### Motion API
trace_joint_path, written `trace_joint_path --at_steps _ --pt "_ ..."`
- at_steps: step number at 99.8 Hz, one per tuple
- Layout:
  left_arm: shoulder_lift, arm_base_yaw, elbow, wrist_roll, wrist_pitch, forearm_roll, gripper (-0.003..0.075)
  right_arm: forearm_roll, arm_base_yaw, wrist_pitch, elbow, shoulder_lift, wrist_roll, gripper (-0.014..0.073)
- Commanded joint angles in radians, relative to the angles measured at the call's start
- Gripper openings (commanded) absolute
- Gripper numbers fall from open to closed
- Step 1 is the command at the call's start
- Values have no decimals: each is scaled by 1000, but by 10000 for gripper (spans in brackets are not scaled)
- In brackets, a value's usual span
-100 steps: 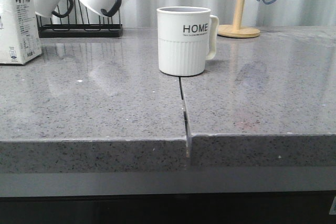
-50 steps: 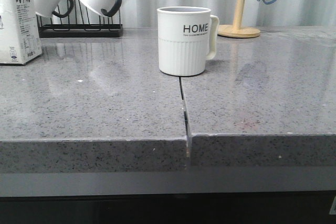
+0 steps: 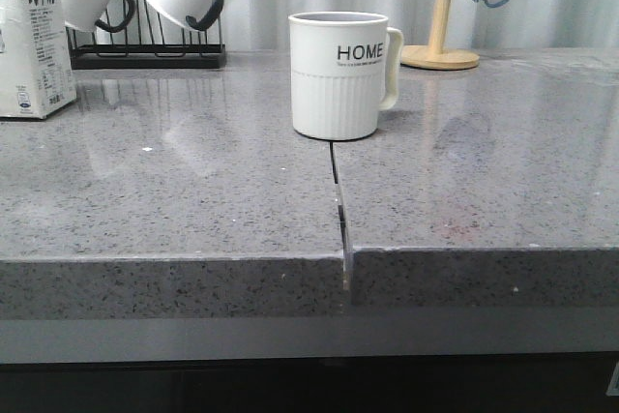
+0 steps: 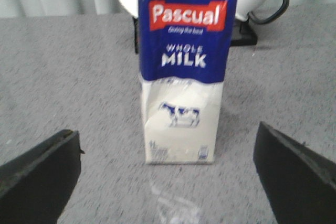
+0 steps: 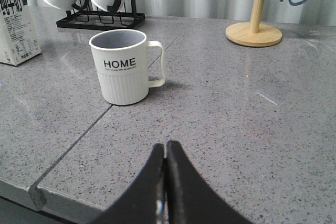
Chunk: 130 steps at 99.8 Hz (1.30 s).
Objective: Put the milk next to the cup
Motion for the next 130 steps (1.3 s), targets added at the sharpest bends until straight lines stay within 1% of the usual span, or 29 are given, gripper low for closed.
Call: trace_joint_path --at_steps 1,27,44,95,130 --pt "38 -26 -51 -7 -133 -16 629 4 -1 -77 -26 5 -1 -68" --pt "161 -33 -57 -9 -276 -26 629 4 -1 -77 -26 5 -1 -68" --pt "210 -33 -60 -41 -356 -26 628 4 -1 -77 -26 5 -1 -68" --pt "359 -33 -173 -54 -373 -13 627 4 -1 -78 -26 5 -1 -68" --pt "484 -29 -256 -54 -427 5 627 4 -1 -78 -26 5 -1 -68"
